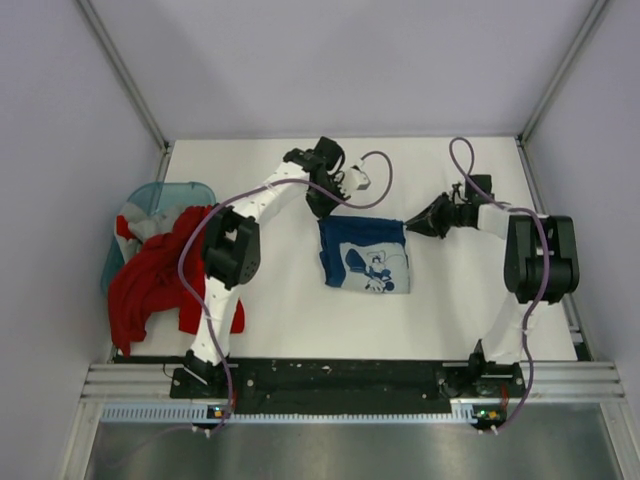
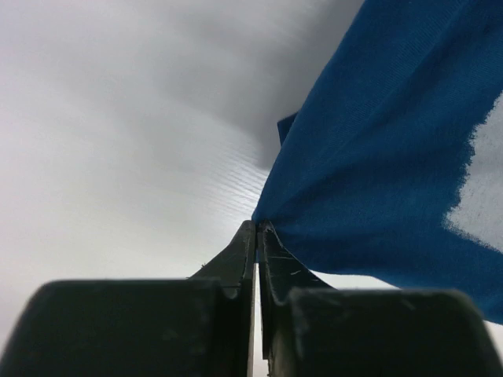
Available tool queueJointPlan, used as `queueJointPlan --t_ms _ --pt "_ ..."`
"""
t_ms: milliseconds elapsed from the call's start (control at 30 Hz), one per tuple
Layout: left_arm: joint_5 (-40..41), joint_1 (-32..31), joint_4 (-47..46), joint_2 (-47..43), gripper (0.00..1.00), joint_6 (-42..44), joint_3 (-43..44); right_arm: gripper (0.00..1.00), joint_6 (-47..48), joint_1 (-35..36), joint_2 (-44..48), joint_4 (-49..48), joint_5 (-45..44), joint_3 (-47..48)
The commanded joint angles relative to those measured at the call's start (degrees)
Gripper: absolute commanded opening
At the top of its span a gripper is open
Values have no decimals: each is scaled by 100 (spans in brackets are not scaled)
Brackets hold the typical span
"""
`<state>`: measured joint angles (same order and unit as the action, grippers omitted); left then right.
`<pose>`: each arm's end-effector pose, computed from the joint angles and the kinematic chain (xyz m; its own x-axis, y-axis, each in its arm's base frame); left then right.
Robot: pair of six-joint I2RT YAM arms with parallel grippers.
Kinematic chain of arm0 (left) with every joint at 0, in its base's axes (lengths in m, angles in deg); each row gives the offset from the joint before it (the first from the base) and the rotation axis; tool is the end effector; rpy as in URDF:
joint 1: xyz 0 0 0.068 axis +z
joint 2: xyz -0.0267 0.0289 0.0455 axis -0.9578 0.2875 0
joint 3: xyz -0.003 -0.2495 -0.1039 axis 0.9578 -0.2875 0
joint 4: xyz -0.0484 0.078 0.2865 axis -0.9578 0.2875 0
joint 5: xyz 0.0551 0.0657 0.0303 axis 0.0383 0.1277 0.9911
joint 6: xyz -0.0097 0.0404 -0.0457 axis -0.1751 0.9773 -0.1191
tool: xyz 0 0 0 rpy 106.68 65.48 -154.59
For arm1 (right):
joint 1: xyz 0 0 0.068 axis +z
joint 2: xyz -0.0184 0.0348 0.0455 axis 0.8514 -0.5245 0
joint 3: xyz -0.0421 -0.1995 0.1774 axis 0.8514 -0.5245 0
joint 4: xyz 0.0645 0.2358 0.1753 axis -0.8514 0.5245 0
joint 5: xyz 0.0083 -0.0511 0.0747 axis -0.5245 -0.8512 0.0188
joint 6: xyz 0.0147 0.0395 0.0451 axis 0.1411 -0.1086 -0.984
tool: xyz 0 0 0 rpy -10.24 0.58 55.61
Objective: Fold and stack the t-shirts
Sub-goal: Fold the long partially folded tshirt into a neat square
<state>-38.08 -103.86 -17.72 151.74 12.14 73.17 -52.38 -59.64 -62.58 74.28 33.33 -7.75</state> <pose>0.4420 -0.2719 0.2044 -0.3776 0.8312 -0.4081 0.9022 0.4295 0.0400 0.3945 0.0233 0.1147 -0.8186 0.5703 0.0677 0.3875 0.4616 0.7980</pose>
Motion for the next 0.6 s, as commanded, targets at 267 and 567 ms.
queueJointPlan --t_ms 267,567 --pt "2599 104 -1008 169 29 -680 921 40 1405 31 71 1165 -1590 1573" --pt "-719 -501 -1412 -2536 14 -1121 -1878 3 1927 1076 1004 379 -891 335"
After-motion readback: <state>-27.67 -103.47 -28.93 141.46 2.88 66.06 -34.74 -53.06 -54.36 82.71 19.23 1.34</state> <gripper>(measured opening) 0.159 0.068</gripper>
